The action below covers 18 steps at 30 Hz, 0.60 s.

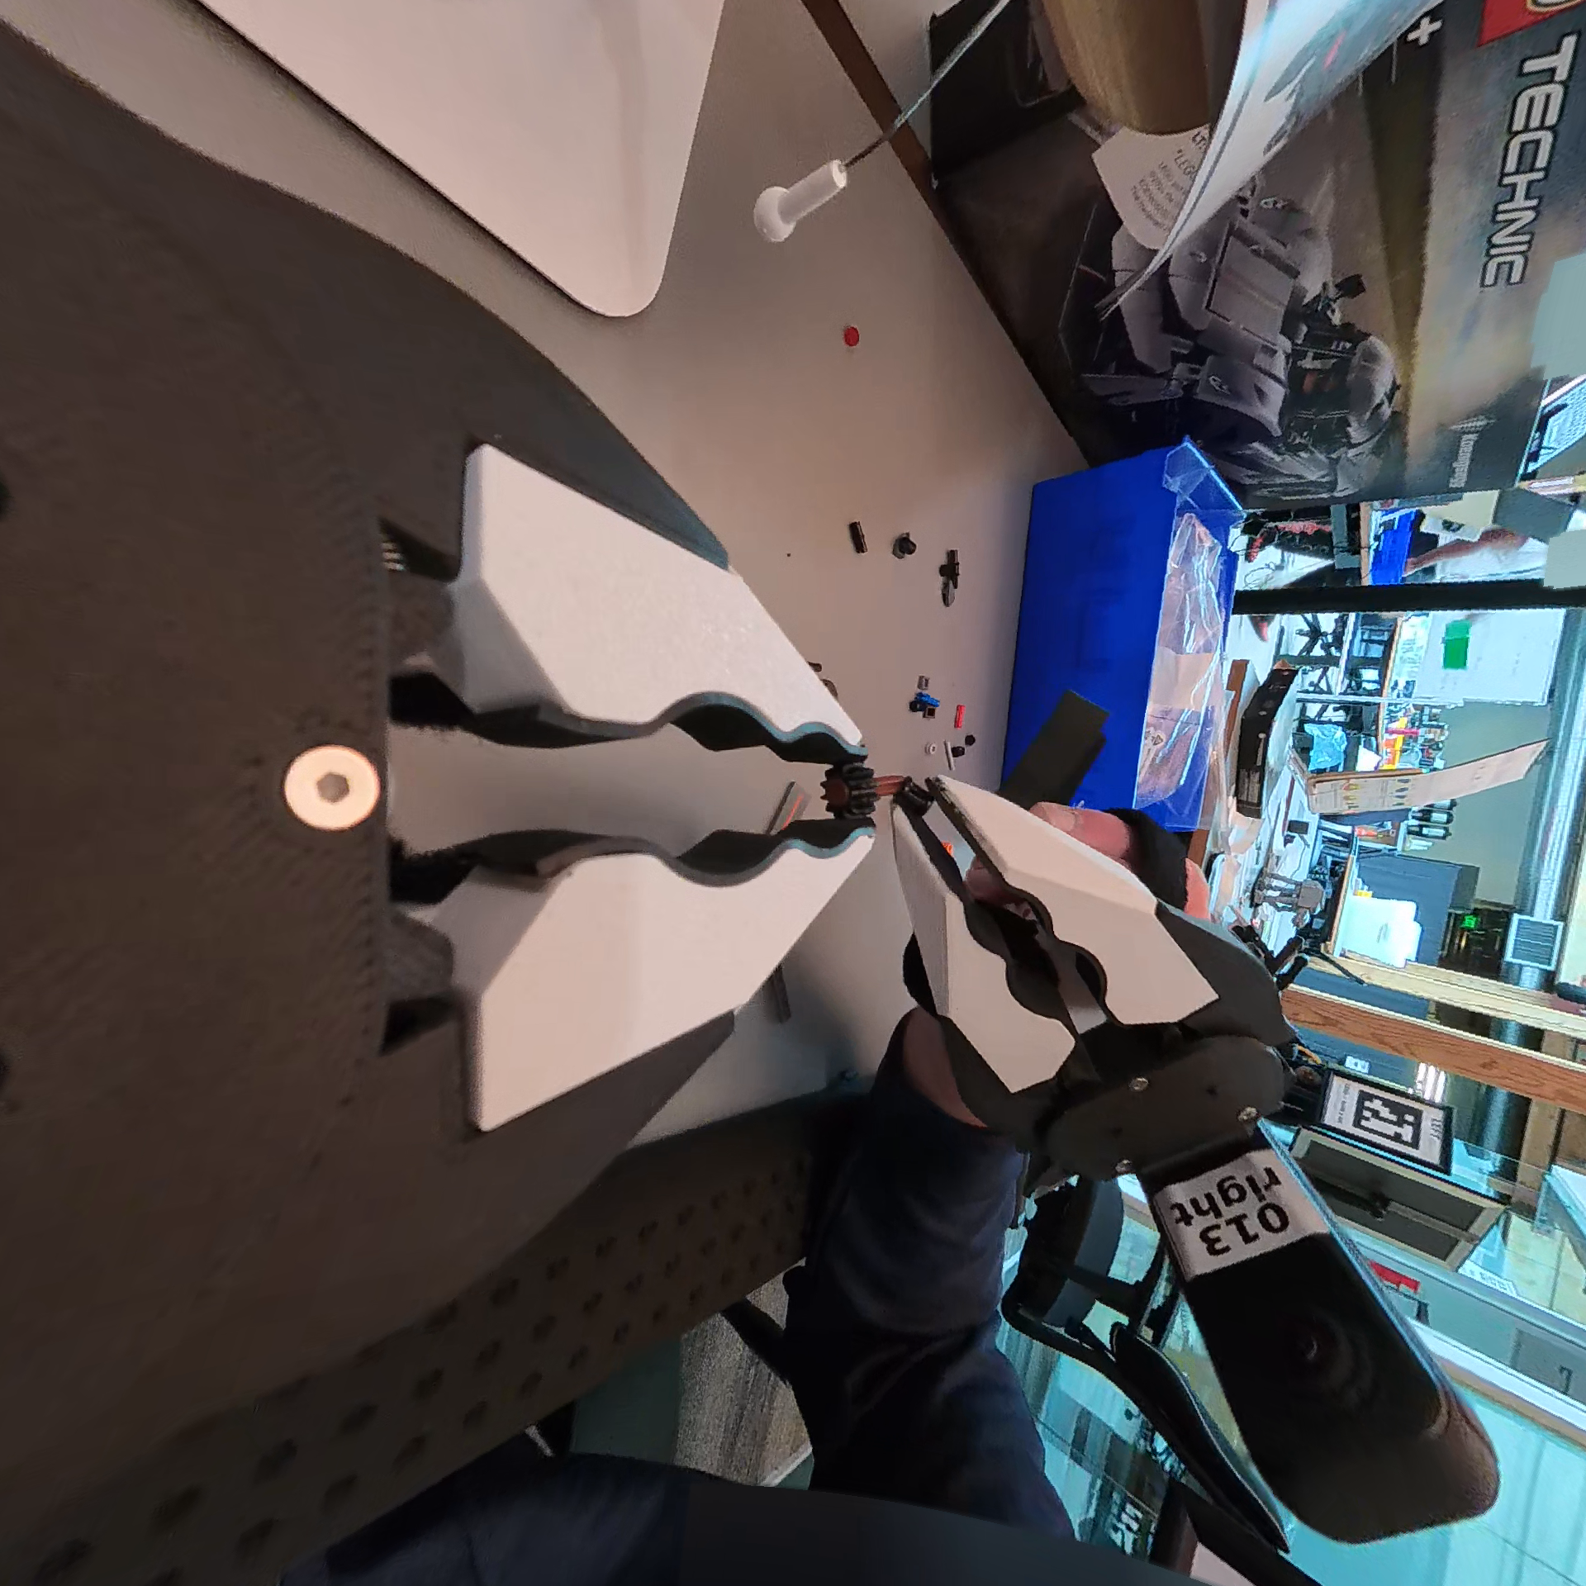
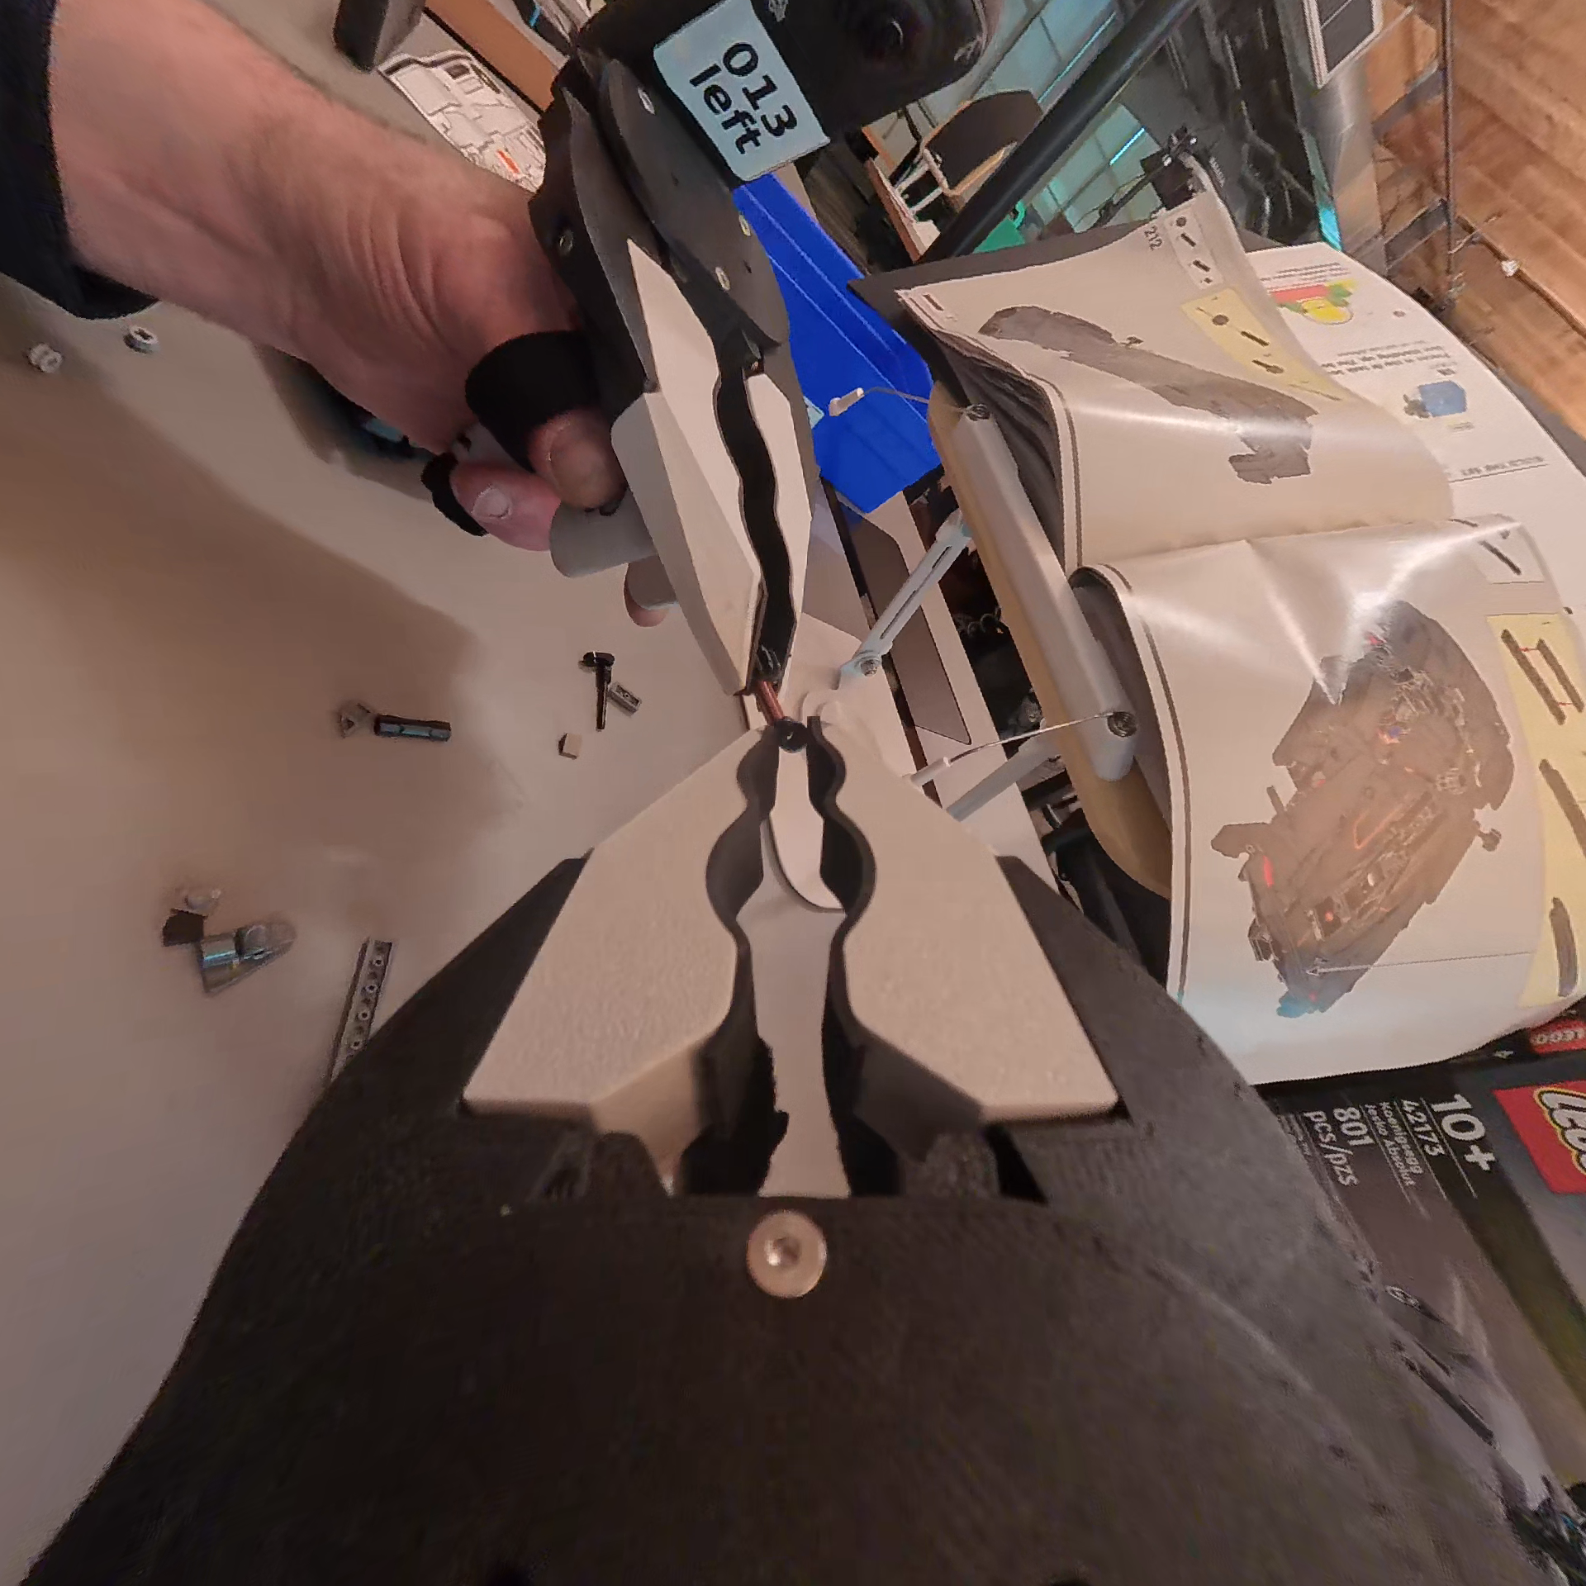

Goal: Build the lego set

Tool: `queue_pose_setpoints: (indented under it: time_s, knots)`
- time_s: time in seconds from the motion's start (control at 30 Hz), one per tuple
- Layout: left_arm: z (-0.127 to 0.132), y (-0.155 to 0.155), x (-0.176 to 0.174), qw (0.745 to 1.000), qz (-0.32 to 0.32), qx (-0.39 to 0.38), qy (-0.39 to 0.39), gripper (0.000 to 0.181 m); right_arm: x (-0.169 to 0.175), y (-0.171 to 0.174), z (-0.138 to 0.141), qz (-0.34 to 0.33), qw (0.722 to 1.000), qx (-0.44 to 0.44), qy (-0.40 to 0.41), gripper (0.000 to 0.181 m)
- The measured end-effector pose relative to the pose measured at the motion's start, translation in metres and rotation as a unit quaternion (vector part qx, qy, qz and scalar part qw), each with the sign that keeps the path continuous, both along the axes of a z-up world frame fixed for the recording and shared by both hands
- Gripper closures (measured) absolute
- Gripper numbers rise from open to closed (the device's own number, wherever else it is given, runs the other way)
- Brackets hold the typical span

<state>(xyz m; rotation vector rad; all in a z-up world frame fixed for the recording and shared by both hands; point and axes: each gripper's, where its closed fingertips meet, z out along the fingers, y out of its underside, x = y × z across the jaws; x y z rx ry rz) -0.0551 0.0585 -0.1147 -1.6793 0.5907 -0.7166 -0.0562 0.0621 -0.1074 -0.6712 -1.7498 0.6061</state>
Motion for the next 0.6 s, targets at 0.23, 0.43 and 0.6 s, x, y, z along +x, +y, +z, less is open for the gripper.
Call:
queue_pose_setpoints:
  time_s: [0.23, 0.43, 0.6]
  knots:
    - [0.005, -0.002, 0.003, 0.999, -0.017, 0.007, -0.033, 0.17, 0.004, -0.001, 0.005, 0.034, 0.996, -0.082, 0.005, 0.178]
    - [0.017, -0.006, 0.007, 0.997, -0.031, 0.027, -0.068, 0.17, 0.009, -0.004, 0.016, 0.077, 0.979, -0.185, 0.017, 0.177]
    - [0.021, -0.007, 0.01, 0.997, -0.024, 0.052, -0.044, 0.17, 0.012, -0.006, 0.021, 0.105, 0.962, -0.251, 0.014, 0.177]
